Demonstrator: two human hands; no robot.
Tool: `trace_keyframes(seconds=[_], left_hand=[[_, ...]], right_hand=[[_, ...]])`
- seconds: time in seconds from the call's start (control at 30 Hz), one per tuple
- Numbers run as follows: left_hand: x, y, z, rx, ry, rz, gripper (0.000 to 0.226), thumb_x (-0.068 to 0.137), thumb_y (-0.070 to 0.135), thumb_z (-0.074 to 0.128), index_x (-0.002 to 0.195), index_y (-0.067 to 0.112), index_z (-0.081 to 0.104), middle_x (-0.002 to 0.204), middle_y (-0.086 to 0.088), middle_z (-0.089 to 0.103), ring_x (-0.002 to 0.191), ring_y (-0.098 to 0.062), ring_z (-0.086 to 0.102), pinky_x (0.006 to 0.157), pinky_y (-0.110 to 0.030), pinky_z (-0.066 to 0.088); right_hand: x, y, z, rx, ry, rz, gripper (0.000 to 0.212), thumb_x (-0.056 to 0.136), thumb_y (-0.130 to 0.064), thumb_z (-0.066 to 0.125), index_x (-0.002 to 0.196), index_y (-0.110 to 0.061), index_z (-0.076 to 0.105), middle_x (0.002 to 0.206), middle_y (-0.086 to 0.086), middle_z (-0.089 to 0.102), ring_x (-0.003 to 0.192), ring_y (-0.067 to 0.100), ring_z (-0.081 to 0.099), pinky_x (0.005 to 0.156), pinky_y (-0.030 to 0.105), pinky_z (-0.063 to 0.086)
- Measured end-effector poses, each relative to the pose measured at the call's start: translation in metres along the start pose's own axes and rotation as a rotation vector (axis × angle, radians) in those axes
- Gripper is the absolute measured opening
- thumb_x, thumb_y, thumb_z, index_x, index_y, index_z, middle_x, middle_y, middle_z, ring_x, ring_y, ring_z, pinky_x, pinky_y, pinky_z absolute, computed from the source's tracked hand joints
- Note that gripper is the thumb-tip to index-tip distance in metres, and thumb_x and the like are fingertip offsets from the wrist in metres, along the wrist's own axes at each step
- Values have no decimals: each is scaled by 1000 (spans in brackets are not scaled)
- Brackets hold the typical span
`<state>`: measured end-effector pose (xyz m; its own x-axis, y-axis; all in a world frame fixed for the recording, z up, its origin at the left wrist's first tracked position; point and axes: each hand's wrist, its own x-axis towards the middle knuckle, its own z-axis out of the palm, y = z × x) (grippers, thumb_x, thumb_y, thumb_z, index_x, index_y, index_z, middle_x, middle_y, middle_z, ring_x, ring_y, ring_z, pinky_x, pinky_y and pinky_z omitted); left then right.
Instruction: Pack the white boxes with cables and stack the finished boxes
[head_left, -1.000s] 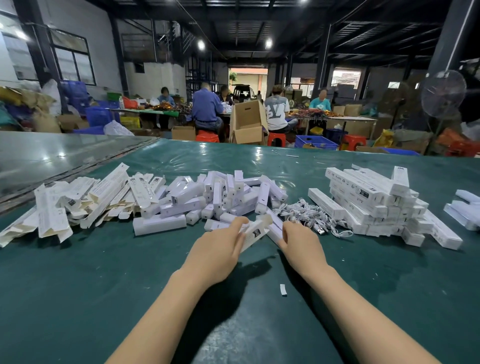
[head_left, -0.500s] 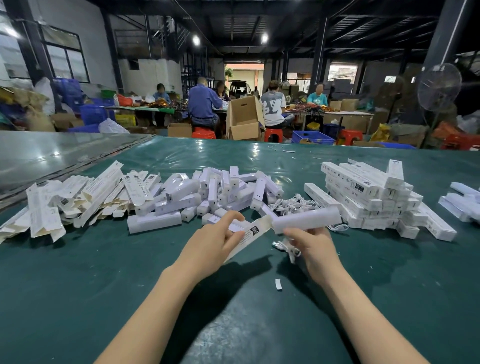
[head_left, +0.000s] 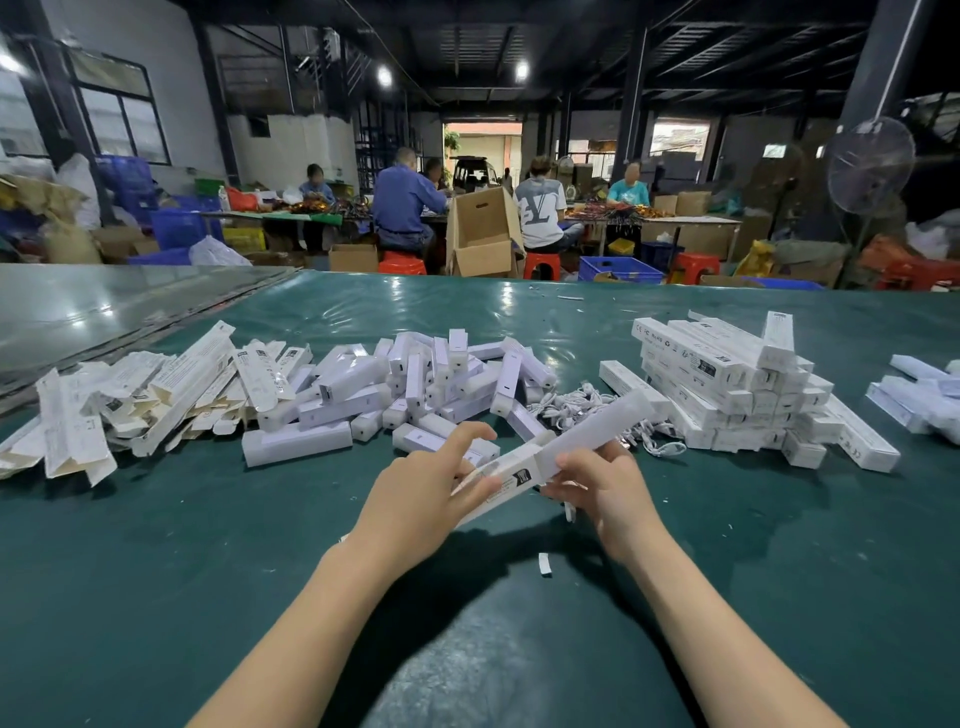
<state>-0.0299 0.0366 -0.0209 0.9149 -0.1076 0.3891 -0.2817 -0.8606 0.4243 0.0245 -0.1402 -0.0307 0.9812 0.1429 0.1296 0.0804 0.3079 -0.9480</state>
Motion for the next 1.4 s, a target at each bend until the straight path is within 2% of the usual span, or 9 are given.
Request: trace_keyframes(seconds=[0.2, 0.5, 0.67, 0.77, 0.9, 0.97, 1.1, 1.23, 1.4], left_hand=[[1, 0, -3, -127, -7, 39, 28, 91, 44, 47, 118, 38, 41, 71, 23, 62, 60, 4, 48, 60, -14, 34], [0, 3, -3, -13, -55, 5, 25, 94, 43, 42, 118, 37, 40, 100, 14, 68, 68, -13, 50, 67, -28, 40], [0, 7, -5, -34, -10, -1, 27, 95, 41, 41, 120, 31, 43, 99, 15, 68, 74, -18, 56, 71, -29, 42], [0, 7, -5, -41, -1, -14, 25, 95, 40, 40, 119, 30, 42, 102, 15, 67, 75, -17, 56, 71, -30, 43], [0, 4, -3, -32, 3, -13, 22, 97, 37, 38, 118, 30, 42, 98, 13, 68, 67, -15, 48, 68, -29, 39], [1, 2, -4, -53, 15, -19, 21, 97, 36, 39, 116, 31, 43, 94, 13, 68, 63, -11, 47, 67, -28, 39], [2, 1, -3, -99, 39, -31, 19, 96, 35, 40, 114, 33, 43, 71, 20, 60, 56, 3, 48, 61, -26, 34], [3, 1, -2, -70, 102, -37, 18, 96, 35, 38, 113, 31, 43, 66, 21, 55, 56, -2, 46, 61, -28, 35], [1, -1, -7, 24, 62, 15, 16, 97, 36, 37, 108, 29, 46, 65, 15, 56, 59, -14, 47, 59, -30, 33]], right_hand=[[0, -1, -8, 104, -78, 28, 13, 76, 3, 61, 81, -9, 62, 64, -4, 68, 58, 9, 62, 51, 20, 48], [-5, -1, 0, -115, -139, -16, 17, 77, 9, 63, 77, -8, 65, 64, -3, 67, 62, 9, 60, 56, 16, 47], [-7, 0, 12, -133, -49, -120, 40, 80, 4, 65, 109, -14, 43, 77, -1, 66, 67, 6, 63, 63, 20, 52], [-9, 5, 19, -114, 54, -163, 43, 93, -8, 49, 130, -16, 28, 87, 2, 63, 71, 13, 62, 71, 30, 52], [-12, 7, 22, -107, 120, -271, 75, 88, 0, 55, 143, -27, 11, 112, 8, 62, 87, 11, 62, 83, 29, 49], [-13, 6, 21, -102, 119, -297, 79, 85, 2, 59, 138, -39, 17, 104, 7, 64, 84, 10, 62, 79, 23, 49], [-10, 2, 16, -67, 76, -224, 42, 88, 0, 55, 106, -36, 43, 91, 6, 61, 84, 15, 57, 73, 26, 47], [-16, 11, 28, -296, 44, -270, 22, 90, -7, 55, 86, -29, 57, 87, 0, 53, 79, 8, 51, 75, 17, 41], [-17, 4, 29, -397, -163, -128, 23, 87, -11, 59, 69, -25, 56, 91, -2, 38, 75, -4, 45, 68, 3, 35]])
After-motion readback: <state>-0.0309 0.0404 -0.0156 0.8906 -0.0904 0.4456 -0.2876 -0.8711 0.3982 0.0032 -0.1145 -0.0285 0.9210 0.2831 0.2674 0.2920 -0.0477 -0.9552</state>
